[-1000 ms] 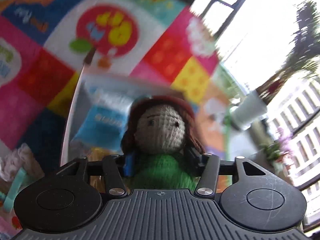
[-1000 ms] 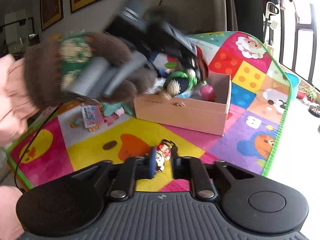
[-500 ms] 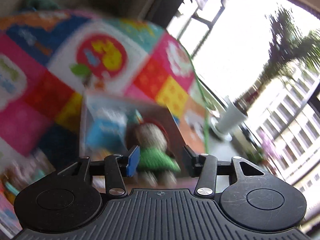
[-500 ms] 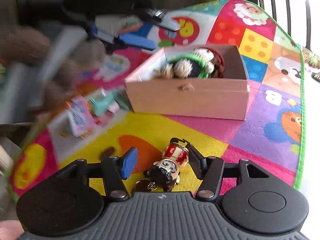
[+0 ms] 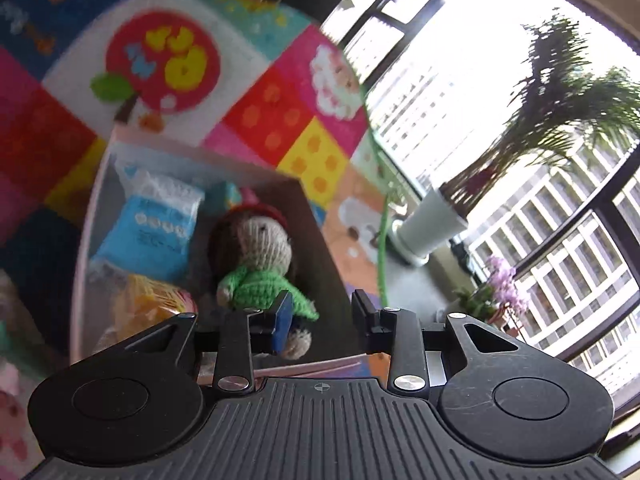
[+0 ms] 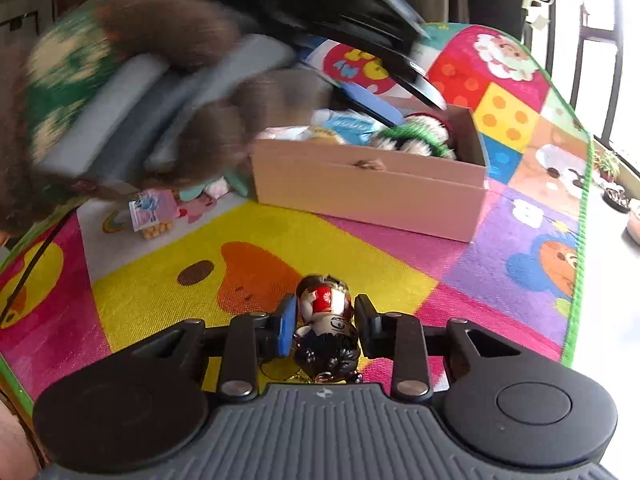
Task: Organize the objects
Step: 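Drop the black figure into the box and open the right gripper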
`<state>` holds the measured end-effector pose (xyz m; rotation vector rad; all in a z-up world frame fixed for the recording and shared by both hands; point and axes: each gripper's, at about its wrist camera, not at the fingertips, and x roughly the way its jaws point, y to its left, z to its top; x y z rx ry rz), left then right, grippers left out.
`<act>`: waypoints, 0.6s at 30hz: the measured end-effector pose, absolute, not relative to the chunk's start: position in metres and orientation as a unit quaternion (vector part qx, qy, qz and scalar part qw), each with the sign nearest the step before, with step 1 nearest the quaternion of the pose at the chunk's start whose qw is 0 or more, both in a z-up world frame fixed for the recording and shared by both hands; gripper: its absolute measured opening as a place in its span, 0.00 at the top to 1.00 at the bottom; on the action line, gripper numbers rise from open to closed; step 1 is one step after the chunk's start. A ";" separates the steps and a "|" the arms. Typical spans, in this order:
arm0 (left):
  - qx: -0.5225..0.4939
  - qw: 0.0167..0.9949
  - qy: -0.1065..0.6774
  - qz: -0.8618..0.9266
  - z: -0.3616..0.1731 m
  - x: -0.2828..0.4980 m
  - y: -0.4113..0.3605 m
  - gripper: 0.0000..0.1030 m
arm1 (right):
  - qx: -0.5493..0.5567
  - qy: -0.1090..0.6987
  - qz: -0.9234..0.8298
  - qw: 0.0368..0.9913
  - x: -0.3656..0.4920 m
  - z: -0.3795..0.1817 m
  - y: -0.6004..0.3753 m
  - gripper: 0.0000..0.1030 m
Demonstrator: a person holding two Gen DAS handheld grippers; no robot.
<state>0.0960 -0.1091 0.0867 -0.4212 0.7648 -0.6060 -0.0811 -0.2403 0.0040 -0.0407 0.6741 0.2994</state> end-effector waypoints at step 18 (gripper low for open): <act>-0.143 0.933 0.302 -0.133 0.062 -0.053 0.063 0.65 | 0.049 0.165 0.063 0.983 0.045 0.191 -0.263 0.24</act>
